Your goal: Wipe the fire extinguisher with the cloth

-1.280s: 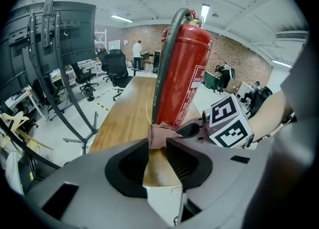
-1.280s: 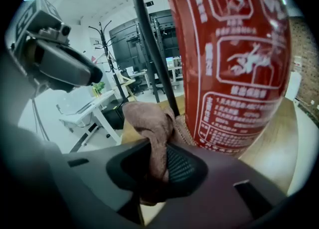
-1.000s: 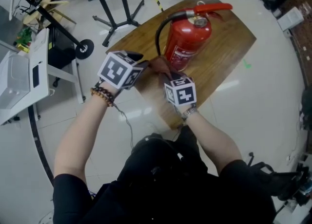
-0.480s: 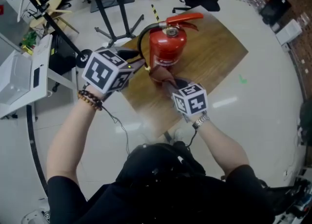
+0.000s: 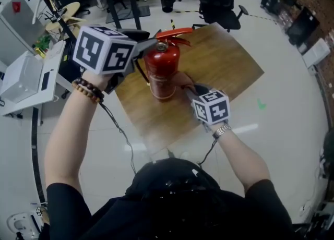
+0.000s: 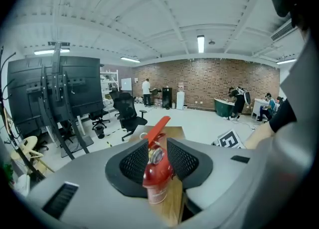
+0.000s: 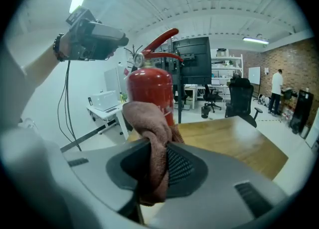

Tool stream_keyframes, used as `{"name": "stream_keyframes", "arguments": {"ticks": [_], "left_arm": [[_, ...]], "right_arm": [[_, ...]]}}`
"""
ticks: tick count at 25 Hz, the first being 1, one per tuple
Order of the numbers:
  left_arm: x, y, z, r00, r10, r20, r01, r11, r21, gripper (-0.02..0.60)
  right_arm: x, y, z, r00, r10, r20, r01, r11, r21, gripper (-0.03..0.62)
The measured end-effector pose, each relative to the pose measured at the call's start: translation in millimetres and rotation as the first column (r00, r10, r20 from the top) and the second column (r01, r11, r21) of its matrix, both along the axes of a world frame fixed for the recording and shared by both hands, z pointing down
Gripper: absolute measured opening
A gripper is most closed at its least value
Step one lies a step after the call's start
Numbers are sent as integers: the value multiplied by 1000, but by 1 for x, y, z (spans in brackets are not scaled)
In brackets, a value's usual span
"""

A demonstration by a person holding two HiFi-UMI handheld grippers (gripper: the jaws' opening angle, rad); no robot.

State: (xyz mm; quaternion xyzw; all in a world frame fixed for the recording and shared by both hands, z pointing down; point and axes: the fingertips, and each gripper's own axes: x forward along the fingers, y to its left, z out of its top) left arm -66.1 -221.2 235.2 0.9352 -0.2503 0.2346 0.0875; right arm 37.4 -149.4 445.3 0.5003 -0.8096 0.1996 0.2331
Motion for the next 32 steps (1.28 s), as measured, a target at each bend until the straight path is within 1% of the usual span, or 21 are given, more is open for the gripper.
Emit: {"name": "stream_keyframes", "arguments": {"ticks": [3,7,8,9,10,12,16,18,23,25,28,32], "left_arm": [[28,-7,-11,1000,-13,25,12,1000,22,114],[66,-12,-20,998,3,57,-5,999,39,117],[75,-12,-19,997,12,71,-15,999,37,134],[83,-12,-17,995,22,93,-26,999,34,154],[89,-12,-14,992,31,123,-35,999,33,155],[101,-15,-7,982,34,187,-44,998,49,178],[112,-30,11,955,6,296,-34,995,92,178],[115,-36,18,943,-1,334,-34,994,101,178],[129,-34,26,922,24,387,-75,990,119,178],[130,-33,28,915,24,404,-86,987,135,123],[128,-29,26,917,32,397,-95,985,141,123],[127,-25,24,927,35,375,-103,981,163,123]], "right_arm": [[22,-3,-6,1000,-9,3,9,1000,13,86],[44,-6,-10,999,-31,11,31,999,19,86],[48,-7,-12,999,-35,13,35,999,24,86],[51,-9,-14,999,-39,15,38,999,32,86],[54,-10,-17,999,-43,19,42,998,40,86],[60,-12,-18,998,-51,25,50,998,47,86],[69,-15,-18,997,-69,26,67,997,45,86],[72,-16,-17,997,-78,28,77,996,41,86],[77,-21,-22,994,-98,41,96,994,49,86],[79,-22,-21,994,-102,48,99,994,50,86],[82,-23,-18,992,-115,44,113,993,41,86],[77,-24,-25,990,-132,52,129,990,54,86]]}}
